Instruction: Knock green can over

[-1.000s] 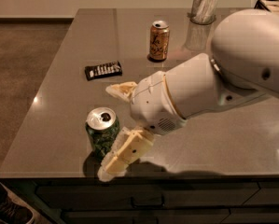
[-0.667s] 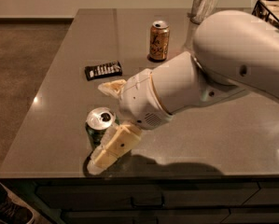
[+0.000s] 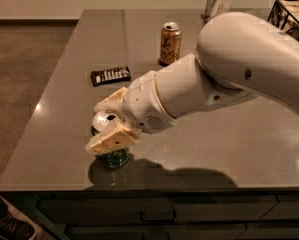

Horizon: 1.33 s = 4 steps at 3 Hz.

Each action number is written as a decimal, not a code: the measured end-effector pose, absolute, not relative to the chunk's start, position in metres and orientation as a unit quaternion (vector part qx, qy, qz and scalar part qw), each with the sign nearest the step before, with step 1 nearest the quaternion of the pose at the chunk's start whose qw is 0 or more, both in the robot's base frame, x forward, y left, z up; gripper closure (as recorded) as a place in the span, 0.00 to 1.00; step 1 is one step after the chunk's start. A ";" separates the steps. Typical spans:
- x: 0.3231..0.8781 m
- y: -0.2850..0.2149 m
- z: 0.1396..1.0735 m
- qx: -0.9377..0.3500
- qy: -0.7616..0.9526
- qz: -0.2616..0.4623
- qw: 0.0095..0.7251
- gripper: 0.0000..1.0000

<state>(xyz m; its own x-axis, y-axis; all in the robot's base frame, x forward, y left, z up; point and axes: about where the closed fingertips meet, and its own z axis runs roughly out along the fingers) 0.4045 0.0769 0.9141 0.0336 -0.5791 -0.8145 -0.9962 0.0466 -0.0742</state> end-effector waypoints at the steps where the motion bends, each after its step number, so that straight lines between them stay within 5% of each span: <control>1: 0.408 0.070 0.914 -0.621 0.639 0.285 0.352 0.64; 2: 0.418 0.053 0.943 -0.631 0.651 0.242 0.345 0.87; 3: 0.438 0.032 0.977 -0.640 0.671 0.179 0.327 1.00; 4: 0.466 0.019 0.981 -0.650 0.690 0.124 0.293 1.00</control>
Offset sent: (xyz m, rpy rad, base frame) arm 0.0395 -0.0619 0.0726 -0.2339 -0.1117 -0.1127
